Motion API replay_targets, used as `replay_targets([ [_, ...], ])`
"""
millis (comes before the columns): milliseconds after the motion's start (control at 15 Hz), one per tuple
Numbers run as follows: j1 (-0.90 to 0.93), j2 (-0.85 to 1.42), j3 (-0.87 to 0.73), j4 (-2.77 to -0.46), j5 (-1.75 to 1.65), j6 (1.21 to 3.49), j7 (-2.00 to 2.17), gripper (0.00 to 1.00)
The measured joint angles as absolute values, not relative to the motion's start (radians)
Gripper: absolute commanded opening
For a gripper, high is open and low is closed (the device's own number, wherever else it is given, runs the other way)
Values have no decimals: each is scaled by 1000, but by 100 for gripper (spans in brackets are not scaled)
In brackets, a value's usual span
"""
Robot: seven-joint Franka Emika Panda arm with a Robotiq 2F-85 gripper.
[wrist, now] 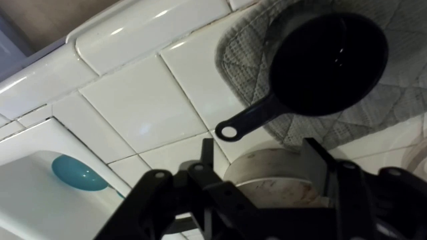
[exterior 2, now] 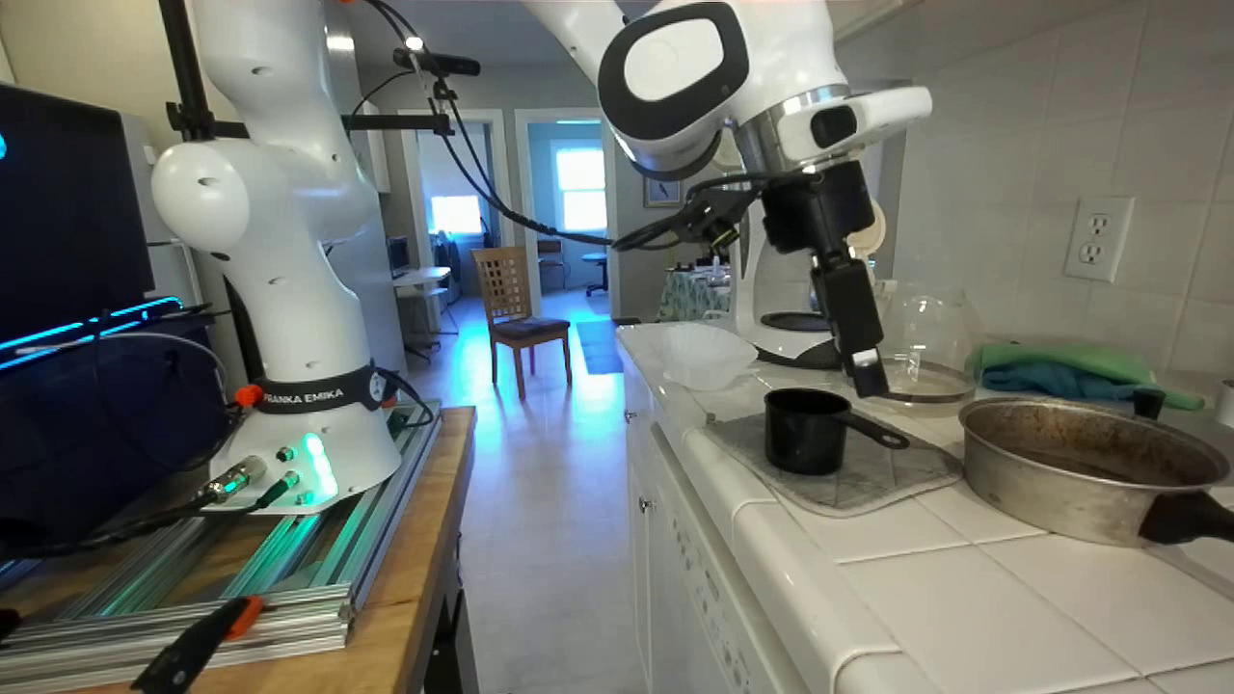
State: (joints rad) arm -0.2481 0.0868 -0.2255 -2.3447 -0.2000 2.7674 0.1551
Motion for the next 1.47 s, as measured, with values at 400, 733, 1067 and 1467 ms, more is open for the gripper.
replay_targets([
  [400, -277, 69, -269, -2273, -95, 2771, 114, 100],
  [733, -281, 122, -270, -2184, -38, 2767, 92, 100],
  [1067, -285, 243, -268, -2065, 4, 2733, 71, 100],
  [1467, -302, 373, -248, -1939, 17, 2678, 45, 100],
])
